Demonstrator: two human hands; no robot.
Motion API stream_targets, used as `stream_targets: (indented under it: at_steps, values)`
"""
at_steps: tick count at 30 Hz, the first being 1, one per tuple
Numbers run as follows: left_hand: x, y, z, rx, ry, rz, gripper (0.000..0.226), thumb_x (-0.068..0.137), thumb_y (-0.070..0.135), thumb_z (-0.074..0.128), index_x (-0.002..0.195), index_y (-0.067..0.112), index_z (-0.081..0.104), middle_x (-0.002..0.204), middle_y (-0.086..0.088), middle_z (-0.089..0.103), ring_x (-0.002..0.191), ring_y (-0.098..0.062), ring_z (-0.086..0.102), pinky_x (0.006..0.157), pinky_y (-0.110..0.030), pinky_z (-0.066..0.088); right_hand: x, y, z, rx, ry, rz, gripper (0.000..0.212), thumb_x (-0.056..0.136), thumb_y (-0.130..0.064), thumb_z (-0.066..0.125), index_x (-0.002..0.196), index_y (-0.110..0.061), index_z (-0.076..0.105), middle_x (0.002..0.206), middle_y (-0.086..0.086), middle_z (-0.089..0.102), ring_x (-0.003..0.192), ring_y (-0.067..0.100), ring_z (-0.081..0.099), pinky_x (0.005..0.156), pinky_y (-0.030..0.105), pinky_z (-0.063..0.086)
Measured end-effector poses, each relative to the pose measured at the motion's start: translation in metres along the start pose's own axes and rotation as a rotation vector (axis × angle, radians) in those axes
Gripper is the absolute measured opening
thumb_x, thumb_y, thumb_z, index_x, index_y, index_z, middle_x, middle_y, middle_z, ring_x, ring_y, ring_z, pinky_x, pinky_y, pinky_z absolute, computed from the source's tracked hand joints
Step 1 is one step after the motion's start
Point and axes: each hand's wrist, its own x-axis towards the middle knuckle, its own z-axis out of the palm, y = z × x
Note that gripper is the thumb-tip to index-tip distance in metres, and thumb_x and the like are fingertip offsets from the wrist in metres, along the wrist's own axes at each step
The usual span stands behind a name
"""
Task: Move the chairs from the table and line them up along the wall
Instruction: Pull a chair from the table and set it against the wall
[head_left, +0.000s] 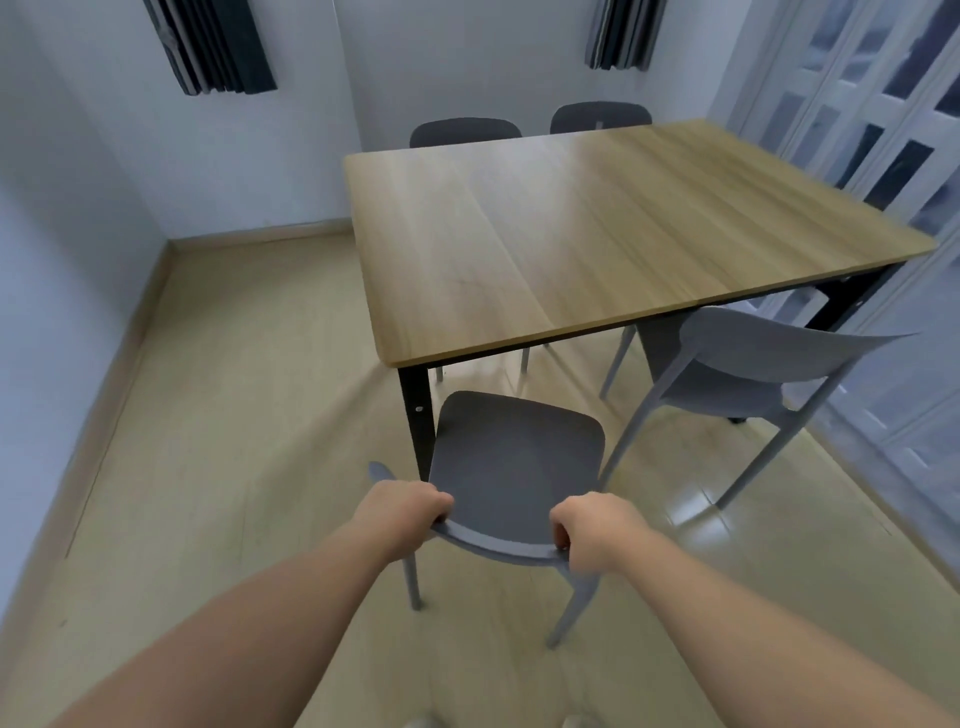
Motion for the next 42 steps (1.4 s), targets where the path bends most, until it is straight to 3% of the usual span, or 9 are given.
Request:
stream_targets:
  at_steps: [8,11,14,17,20,23,28,37,42]
  values:
    - [-0.025,-0.033,0.019,-0.034,0.327,0.003,0.019,0.074,0.003,0.069,0.079,0.018,0.059,0.072,0.000,0.056,0.067,-0.020,0.053,0.057,-0.020,0.027,0.001,-0.041,0.009,0.517,-0.129,0.048,0.037,0.079,-0.014,0.066,0.116,-0.016,0.064,0.100,-0.003,0.063,0.093,0.012,0.056,0.088,0.027,0.050]
    - [-0.037,-0.018,0.021,-0.479,0.580,-0.318,0.019,0.076,0.005,0.068,0.088,0.016,0.059,0.087,0.001,0.051,0.083,-0.020,0.052,0.066,-0.021,0.035,-0.001,-0.045,0.008,0.885,-0.095,0.137,0.026,0.086,-0.014,0.061,0.110,-0.012,0.066,0.083,-0.005,0.059,0.084,0.012,0.057,0.077,0.021,0.048]
    - [-0.045,0.005,0.004,-1.054,0.441,-0.694,0.038,0.089,0.007,0.051,0.126,0.006,0.042,0.125,-0.013,0.041,0.110,-0.030,0.044,0.094,-0.035,0.039,0.000,-0.051,0.016,0.825,0.032,0.234,0.022,0.089,-0.012,0.053,0.106,-0.013,0.068,0.101,0.002,0.063,0.092,0.015,0.054,0.083,0.025,0.046]
    - [-0.028,0.015,0.008,-1.585,0.323,-0.961,0.046,0.092,0.011,0.051,0.135,0.002,0.036,0.127,-0.019,0.050,0.087,-0.031,0.055,0.070,-0.036,0.047,-0.004,-0.058,0.023,0.747,0.088,0.244,0.029,0.091,-0.011,0.046,0.112,-0.012,0.067,0.120,0.005,0.064,0.106,0.021,0.057,0.084,0.024,0.043]
    - [-0.014,0.036,0.019,-1.951,0.119,-0.958,0.037,0.095,0.010,0.046,0.130,0.002,0.043,0.105,-0.015,0.057,0.068,-0.024,0.052,0.057,-0.037,0.047,-0.011,-0.060,0.028,0.730,0.124,0.238,0.029,0.090,-0.012,0.047,0.112,-0.013,0.067,0.123,0.005,0.065,0.115,0.023,0.057,0.089,0.026,0.045]
    - [-0.006,0.052,0.021,-2.126,0.109,-0.988,0.039,0.097,-0.003,0.037,0.136,0.002,0.040,0.128,-0.023,0.053,0.103,-0.041,0.058,0.076,-0.047,0.053,-0.019,-0.060,0.034,0.709,0.153,0.199,0.029,0.089,-0.014,0.048,0.111,-0.015,0.067,0.122,0.003,0.066,0.115,0.022,0.058,0.090,0.025,0.045]
    - [-0.009,0.056,0.020,-2.038,0.178,-1.015,0.038,0.099,-0.003,0.036,0.136,-0.003,0.044,0.134,-0.024,0.054,0.116,-0.040,0.059,0.070,-0.040,0.059,-0.031,-0.047,0.036,0.788,0.184,0.171,0.030,0.090,-0.013,0.045,0.111,-0.015,0.067,0.121,0.004,0.066,0.112,0.023,0.059,0.086,0.026,0.046]
    - [-0.047,0.038,0.033,-1.926,0.325,-1.093,0.032,0.095,-0.007,0.034,0.120,-0.005,0.054,0.101,-0.019,0.065,0.060,-0.028,0.059,0.025,-0.023,0.047,-0.036,-0.056,0.036,0.724,0.058,0.175,0.033,0.092,-0.011,0.041,0.115,-0.009,0.065,0.121,0.009,0.065,0.113,0.026,0.060,0.090,0.030,0.049]
    - [-0.091,-0.010,0.036,-1.725,0.337,-1.052,0.017,0.094,-0.006,0.044,0.100,-0.001,0.059,0.094,-0.016,0.056,0.060,-0.022,0.057,0.068,-0.039,0.059,-0.029,-0.092,0.030,0.657,-0.018,0.108,0.032,0.094,-0.014,0.041,0.117,-0.008,0.063,0.120,0.009,0.066,0.090,0.019,0.052,0.088,0.031,0.050]
